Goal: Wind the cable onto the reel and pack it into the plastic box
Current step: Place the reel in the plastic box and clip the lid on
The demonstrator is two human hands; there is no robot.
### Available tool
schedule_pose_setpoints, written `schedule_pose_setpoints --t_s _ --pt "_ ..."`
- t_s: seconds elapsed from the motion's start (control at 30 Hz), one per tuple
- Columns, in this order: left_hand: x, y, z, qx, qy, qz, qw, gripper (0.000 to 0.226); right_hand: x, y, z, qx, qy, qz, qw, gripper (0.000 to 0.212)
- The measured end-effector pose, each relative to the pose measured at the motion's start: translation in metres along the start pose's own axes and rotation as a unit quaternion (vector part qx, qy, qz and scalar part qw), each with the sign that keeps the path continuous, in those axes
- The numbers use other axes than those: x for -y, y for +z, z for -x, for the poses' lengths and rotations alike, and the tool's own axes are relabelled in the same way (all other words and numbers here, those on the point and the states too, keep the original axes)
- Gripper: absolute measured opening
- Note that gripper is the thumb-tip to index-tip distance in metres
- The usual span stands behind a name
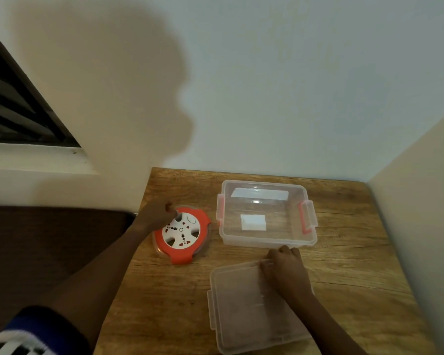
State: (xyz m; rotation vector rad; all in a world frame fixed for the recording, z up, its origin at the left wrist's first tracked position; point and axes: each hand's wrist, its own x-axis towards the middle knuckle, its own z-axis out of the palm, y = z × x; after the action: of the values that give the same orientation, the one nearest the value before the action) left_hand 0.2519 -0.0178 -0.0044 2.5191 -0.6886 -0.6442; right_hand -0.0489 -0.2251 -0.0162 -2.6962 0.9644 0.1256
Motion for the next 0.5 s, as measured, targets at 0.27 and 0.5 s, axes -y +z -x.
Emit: schedule_pose_setpoints --t_s 0.27,0.5 --pt "0.003 0.004 0.012 0.009 0.016 -0.019 1.0 0.028 -0.009 0.001 -0.012 -0.015 -0.004 0.009 1.0 0.023" --pt "0.005 0.009 0.012 -0.01 -0.005 -0.019 1.0 0.042 -0.009 0.011 0.007 -0.039 -0.064 0.019 0.997 0.033"
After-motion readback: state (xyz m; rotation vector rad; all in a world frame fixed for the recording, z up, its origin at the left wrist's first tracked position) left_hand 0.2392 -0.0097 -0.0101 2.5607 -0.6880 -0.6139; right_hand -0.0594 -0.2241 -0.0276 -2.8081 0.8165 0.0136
